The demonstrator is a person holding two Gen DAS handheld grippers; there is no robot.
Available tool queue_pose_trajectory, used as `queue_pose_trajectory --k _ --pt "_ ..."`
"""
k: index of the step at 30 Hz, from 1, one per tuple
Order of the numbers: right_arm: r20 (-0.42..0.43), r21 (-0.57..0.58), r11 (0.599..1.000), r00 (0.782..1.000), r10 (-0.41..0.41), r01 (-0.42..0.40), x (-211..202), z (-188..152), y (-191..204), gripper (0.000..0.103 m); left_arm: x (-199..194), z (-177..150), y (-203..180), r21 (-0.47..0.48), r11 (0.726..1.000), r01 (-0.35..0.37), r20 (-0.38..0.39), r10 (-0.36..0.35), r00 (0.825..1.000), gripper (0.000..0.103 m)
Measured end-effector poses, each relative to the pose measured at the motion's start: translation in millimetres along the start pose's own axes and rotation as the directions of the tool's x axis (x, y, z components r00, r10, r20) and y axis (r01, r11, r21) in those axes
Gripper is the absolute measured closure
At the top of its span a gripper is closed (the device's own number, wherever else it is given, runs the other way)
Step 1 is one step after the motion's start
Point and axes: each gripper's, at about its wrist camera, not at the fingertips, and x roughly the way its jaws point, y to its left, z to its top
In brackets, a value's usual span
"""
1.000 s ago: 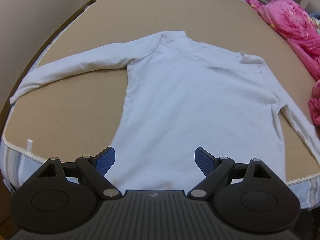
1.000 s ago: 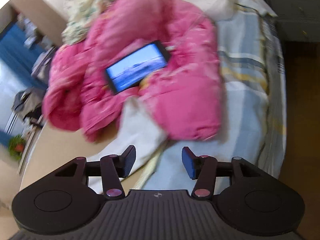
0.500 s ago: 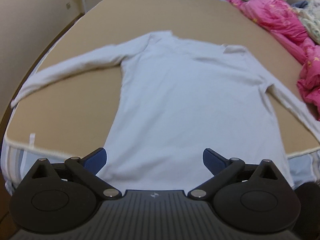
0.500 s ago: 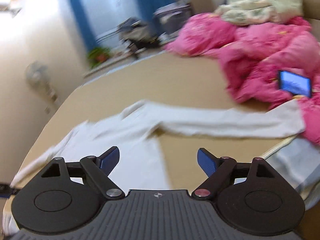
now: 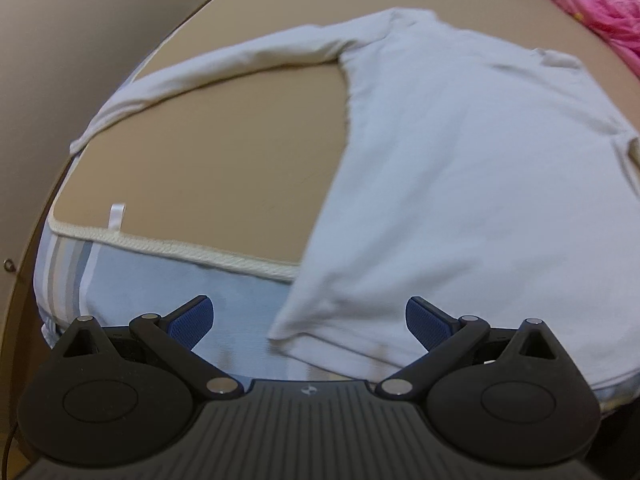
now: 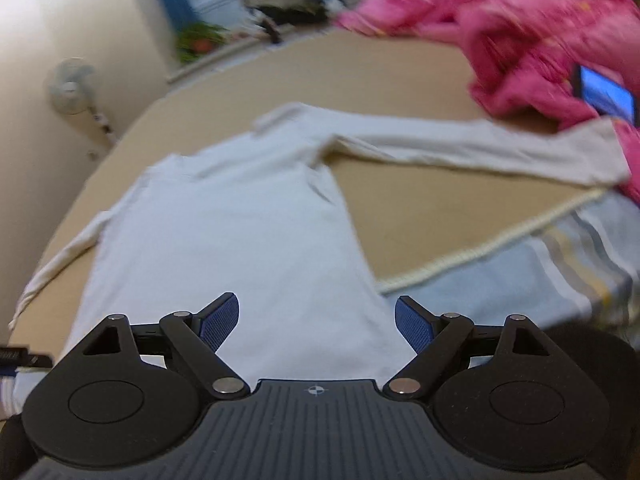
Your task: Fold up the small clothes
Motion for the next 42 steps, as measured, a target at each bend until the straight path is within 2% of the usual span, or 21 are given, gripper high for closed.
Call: queue_pose_trajectory --k 6,12,18,21,25,26,27,28,30,31,35,42 --pt "-0.056 0.033 0.995 0.994 -0.091 0.093 28 5 -33 0.017 28 -1 7 -0.016 1.000 0.016 -0.040 -0.017 0.999 0.000" --pt "-0.155 0.100 0.986 0.981 -0.116 0.132 58 7 -59 0.017 44 2 8 -0.034 0.998 0.048 -0.064 -0.050 0.997 0.000" --pt "-0.206 0.056 0.991 0.973 -0.107 0.121 80 4 -53 0.017 59 1 -3 0.004 0.996 0.092 -0.111 -0.091 0.990 0.000" --pt "-0.264 0.014 0.990 0.956 -0.128 0.137 94 1 -45 0.017 67 -2 -10 0.019 0.996 0.081 -0.121 -0.079 0.990 0.000" --pt "-0.322 -0.065 0.996 0.943 -0.086 0.068 103 -8 -29 0.018 74 -2 -2 -0.056 0.992 0.110 -0.146 -0.117 0.982 0.000" --pt "-0.324 -0.085 0.994 0.942 -0.087 0.063 102 -8 -26 0.024 73 -3 0 -0.071 0.990 0.123 -0.146 -0.132 0.980 0.002" --pt "-0.324 -0.101 0.993 0.942 -0.084 0.054 101 -9 -23 0.046 71 -3 2 -0.086 0.986 0.143 -0.147 -0.154 0.977 0.008" --pt "-0.323 -0.111 0.992 0.942 -0.086 0.052 100 -9 -20 0.072 67 -2 6 -0.115 0.978 0.176 -0.149 -0.193 0.970 0.026" --pt "-0.325 -0.117 0.992 0.942 -0.081 0.044 95 -8 -17 0.092 57 -1 10 -0.147 0.972 0.186 -0.140 -0.207 0.968 0.066" --pt "-0.322 -0.116 0.992 0.944 -0.077 0.041 91 -8 -16 0.094 54 -1 13 -0.152 0.968 0.198 -0.148 -0.221 0.964 0.092" --pt "-0.317 -0.046 0.998 0.947 -0.048 0.035 83 -1 -22 0.097 40 -1 21 -0.164 0.962 0.219 -0.135 -0.242 0.961 0.095" --pt "-0.321 0.088 0.995 0.945 0.061 -0.034 49 12 -37 0.098 0 -7 24 -0.080 0.968 0.237 -0.076 -0.243 0.967 0.096"
